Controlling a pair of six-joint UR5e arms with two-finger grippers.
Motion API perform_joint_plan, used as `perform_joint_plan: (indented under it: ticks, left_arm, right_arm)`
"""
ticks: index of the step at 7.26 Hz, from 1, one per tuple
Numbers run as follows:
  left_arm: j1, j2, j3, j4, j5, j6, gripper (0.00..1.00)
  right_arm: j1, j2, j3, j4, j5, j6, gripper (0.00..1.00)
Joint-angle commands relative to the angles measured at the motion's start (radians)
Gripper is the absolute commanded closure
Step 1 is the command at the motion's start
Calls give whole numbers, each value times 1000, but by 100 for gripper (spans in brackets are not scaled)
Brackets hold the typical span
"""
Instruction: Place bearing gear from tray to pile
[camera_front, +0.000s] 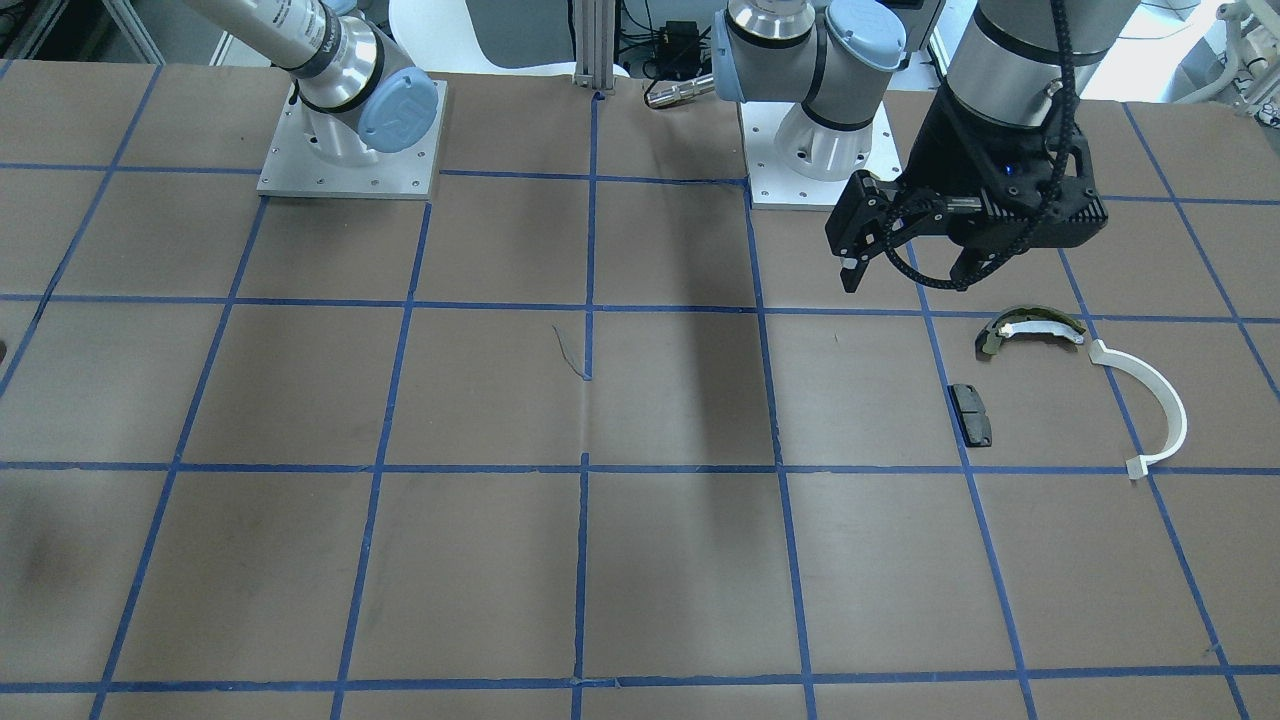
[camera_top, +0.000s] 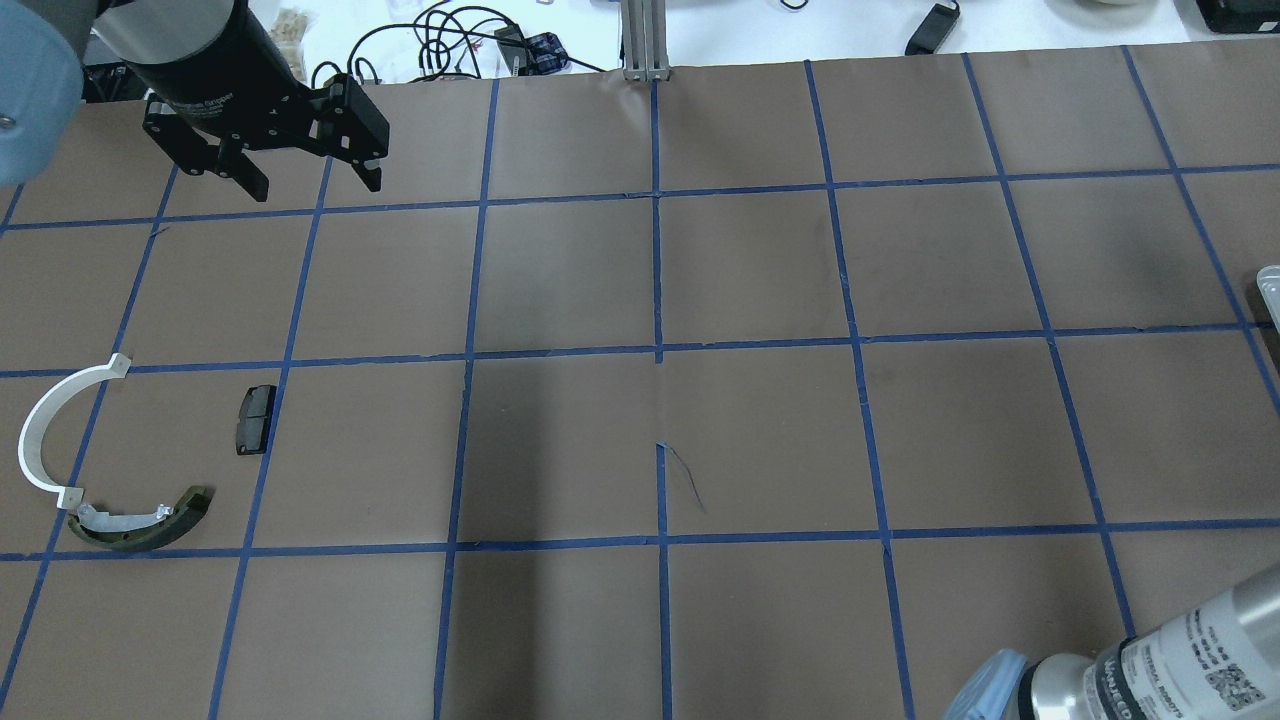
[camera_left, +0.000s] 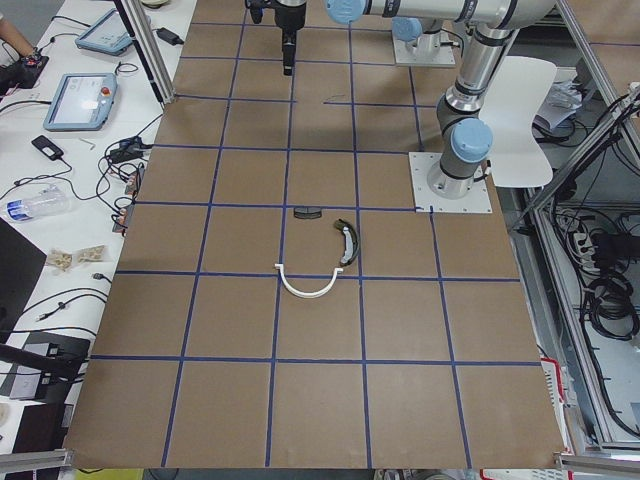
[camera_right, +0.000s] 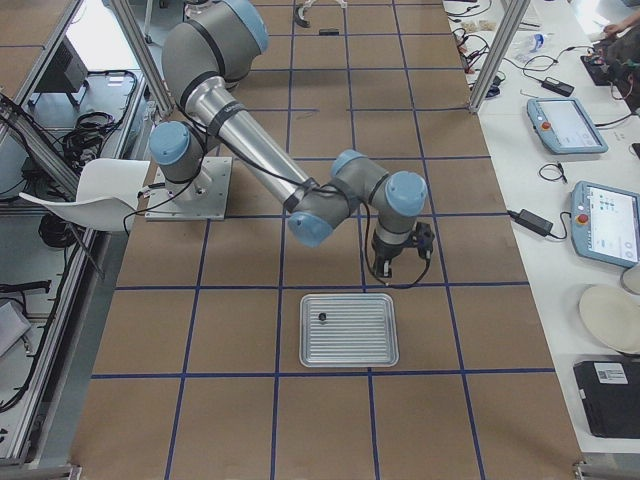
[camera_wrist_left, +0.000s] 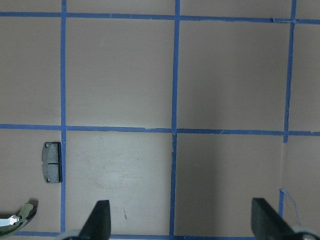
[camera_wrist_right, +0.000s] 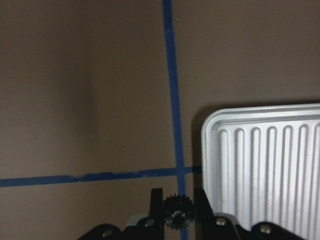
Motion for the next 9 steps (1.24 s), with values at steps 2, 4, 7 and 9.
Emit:
perform_joint_plan:
  ticks: [2,4,7,9]
  left_arm:
    - [0,-8,3,2,0,-1,0]
    - [0,-5,2,0,0,0,0]
    - [0,-5,3,0,1,-3,0]
    - [0,-5,5,2,1,-3,0]
  right_arm:
    - [319,-64,68,57,30,307,100]
    - [529,-69,123,16,62,496,100]
    - [837,-58,132,-49,62,816,100]
    - [931,-55,137,-50,86,897,100]
